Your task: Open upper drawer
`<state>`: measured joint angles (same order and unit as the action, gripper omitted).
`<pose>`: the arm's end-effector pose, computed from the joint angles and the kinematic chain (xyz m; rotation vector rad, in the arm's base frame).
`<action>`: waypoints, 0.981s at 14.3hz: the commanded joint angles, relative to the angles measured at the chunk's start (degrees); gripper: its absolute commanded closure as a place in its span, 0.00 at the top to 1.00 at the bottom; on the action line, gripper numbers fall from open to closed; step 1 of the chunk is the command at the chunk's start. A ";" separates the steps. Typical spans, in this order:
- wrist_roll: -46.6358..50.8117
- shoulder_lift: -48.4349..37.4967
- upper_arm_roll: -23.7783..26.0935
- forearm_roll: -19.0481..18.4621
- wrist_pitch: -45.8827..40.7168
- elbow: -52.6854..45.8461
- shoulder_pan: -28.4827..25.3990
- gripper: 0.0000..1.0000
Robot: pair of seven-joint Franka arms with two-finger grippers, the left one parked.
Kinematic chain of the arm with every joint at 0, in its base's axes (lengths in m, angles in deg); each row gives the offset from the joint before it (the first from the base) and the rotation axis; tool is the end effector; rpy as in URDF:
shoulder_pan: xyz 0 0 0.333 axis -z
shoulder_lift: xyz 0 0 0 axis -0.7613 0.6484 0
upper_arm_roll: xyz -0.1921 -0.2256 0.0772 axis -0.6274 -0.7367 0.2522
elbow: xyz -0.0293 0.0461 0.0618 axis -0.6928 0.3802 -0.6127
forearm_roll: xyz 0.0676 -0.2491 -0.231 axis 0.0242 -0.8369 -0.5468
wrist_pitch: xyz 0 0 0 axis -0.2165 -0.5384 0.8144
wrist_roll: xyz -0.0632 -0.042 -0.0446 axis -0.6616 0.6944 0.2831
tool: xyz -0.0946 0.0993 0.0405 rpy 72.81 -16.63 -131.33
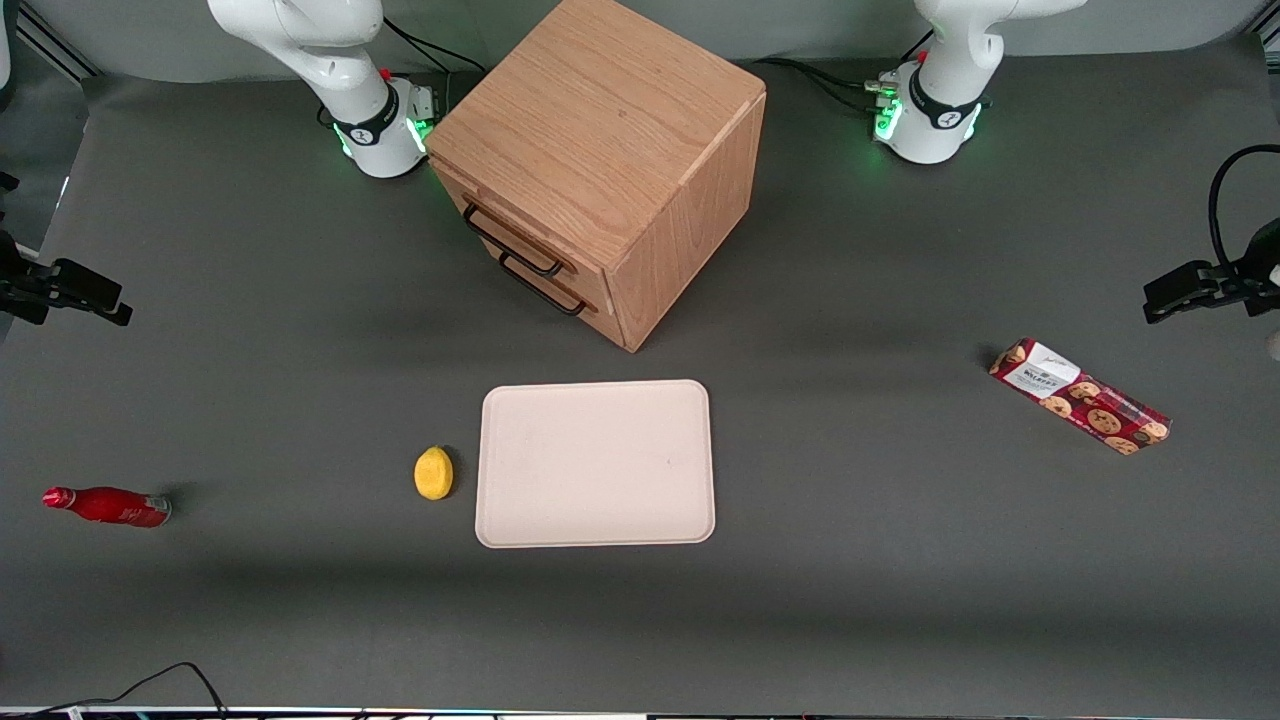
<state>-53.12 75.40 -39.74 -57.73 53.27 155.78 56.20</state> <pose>0.5097 -0.0665 0.5603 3.1151 -0.0842 0.0266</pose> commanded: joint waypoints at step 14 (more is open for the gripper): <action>-11.23 0.52 1.85 0.39 -7.93 -1.71 -0.82 1.00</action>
<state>-60.58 75.63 -38.93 -57.69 47.63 155.39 55.69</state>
